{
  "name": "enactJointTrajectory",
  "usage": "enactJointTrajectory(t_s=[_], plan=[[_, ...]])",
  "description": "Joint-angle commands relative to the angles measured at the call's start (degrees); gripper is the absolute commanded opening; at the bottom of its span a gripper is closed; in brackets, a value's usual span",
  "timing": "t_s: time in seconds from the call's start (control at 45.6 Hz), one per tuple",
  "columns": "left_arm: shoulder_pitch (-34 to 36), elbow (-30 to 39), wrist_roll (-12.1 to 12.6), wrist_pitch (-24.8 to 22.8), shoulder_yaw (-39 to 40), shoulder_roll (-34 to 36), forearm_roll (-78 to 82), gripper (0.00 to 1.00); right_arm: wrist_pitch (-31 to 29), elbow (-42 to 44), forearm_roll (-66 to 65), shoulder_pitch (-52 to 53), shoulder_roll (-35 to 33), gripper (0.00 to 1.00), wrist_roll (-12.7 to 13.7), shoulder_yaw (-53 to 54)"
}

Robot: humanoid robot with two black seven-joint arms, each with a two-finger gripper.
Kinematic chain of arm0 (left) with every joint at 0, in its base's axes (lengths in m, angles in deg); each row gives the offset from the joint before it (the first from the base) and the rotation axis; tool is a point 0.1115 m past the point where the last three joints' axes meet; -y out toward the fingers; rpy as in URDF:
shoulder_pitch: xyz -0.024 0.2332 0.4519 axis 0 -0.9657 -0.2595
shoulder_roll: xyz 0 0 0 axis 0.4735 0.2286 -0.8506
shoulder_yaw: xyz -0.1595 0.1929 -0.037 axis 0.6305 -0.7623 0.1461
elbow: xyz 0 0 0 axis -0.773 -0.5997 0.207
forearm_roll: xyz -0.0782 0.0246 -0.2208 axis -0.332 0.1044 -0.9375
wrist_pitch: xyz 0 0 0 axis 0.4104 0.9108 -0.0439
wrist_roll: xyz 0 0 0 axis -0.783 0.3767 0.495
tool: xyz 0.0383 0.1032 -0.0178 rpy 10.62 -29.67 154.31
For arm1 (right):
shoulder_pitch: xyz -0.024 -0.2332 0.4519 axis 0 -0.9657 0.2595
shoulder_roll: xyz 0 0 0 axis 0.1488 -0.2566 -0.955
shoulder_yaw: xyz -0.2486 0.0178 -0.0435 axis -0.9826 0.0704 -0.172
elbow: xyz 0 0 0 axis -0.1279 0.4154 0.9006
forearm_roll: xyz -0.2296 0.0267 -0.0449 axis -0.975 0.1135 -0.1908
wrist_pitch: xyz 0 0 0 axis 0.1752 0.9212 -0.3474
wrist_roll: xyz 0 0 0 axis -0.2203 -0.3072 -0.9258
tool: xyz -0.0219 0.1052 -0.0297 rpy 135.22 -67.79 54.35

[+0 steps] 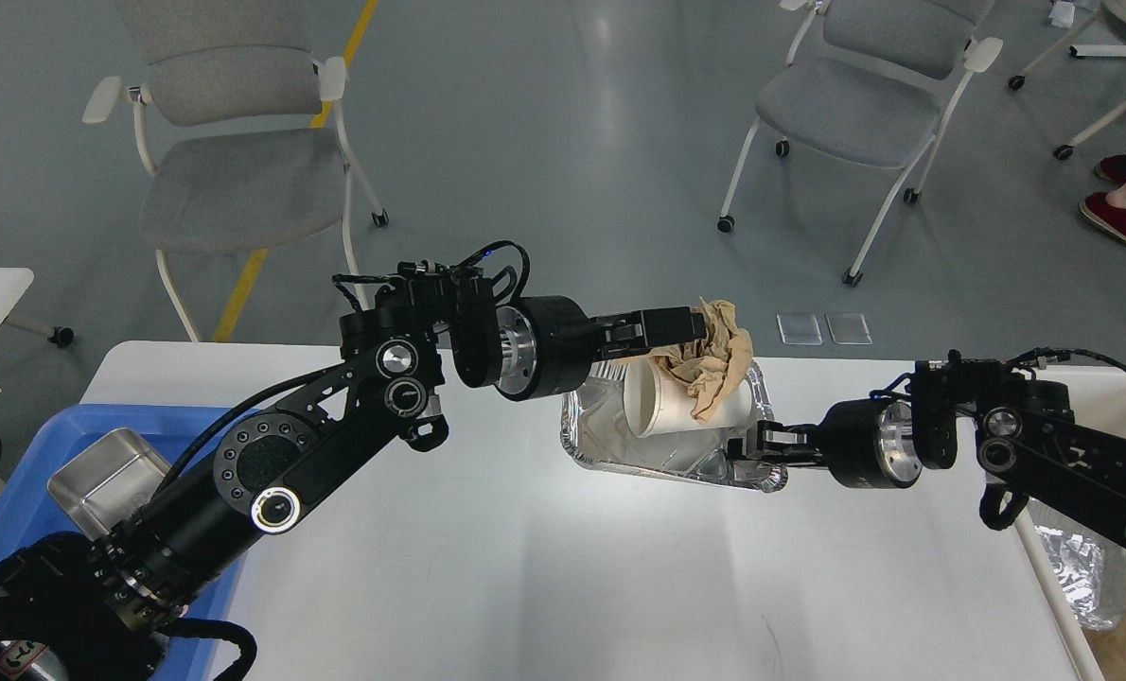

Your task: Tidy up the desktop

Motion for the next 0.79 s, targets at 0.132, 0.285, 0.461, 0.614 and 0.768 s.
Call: enactJointTrajectory(t_s=[0.132,0.285,0.461,0.614,0.768], plan=[[-2.87,0.55,-0.39,6.08,13.55,0.44,-8.09,0.93,1.40,2.80,-0.09,-6.22,-1.15,0.00,0.00,8.61],[-9.46,0.46,-0.48,11.35,29.45,2.20,-14.42,0.93,1.93,8.25,-0.26,-17.65,-1.68,0.00,0.00,23.55],[-20.36,0.03,-3.73,12.33,49.32,4.57,-22.94,0.93,3.51,13.70,-0.35,-25.13,-2.29,0.00,0.00,33.93],[-29.94,-3.40,-4.26,13.64,64.71,5.80,-38.75,0.93,6.14,17.22,-0.18,-29.34,-3.96,0.00,0.00,37.27],[-36.36,-11.57,-4.43,14.17,70.70,9.40,-52.47,0.94,6.94,20.90,0.17,-34.27,-4.58,0.00,-0.35,41.58]])
